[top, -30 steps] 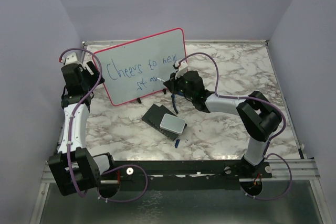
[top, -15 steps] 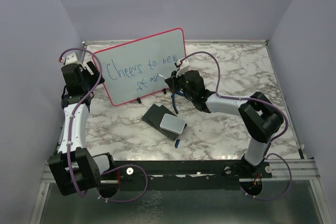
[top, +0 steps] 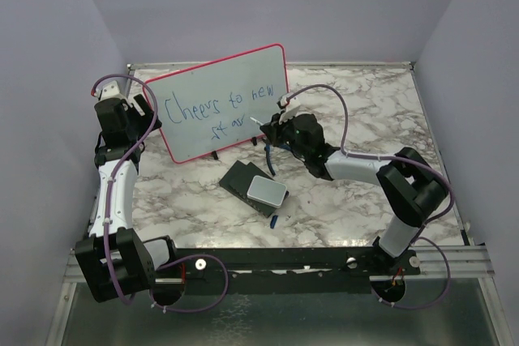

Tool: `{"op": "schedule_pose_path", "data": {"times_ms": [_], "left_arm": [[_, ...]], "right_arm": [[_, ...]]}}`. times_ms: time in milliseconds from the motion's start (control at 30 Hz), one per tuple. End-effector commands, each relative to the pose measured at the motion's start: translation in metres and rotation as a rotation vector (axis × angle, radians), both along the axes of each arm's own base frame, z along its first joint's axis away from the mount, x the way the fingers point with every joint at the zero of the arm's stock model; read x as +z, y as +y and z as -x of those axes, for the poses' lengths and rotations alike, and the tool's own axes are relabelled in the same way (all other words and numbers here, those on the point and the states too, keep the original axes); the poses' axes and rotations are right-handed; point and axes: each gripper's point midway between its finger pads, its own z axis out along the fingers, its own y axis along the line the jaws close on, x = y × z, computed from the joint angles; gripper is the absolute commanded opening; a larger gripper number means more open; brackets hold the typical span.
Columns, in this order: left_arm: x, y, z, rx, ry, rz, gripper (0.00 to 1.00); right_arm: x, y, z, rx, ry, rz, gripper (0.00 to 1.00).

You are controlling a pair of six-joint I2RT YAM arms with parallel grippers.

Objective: Write a sentence on the whiteboard

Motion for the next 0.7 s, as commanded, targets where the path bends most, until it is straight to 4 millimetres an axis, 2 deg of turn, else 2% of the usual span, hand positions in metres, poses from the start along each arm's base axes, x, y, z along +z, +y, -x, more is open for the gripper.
{"op": "schedule_pose_path", "data": {"times_ms": [0,267,667], "left_arm": [[0.001,-0.005,0.001,-0.024,-0.014,-0.003,0.79],[0.001,-0.004,0.0,-0.023,-0.011,-0.005,0.79],[0.0,-0.004,0.0,-0.022,-0.009,-0.006,0.79]], "right_arm": [[0.019,0.002,0.002,0.027,-0.055,-0.03,0.01],[0.009,0.006,-0.008,0.008,-0.027,-0.009,0.01],[-0.003,0.011,-0.011,0.015,-0.002,0.009,0.01]]}}
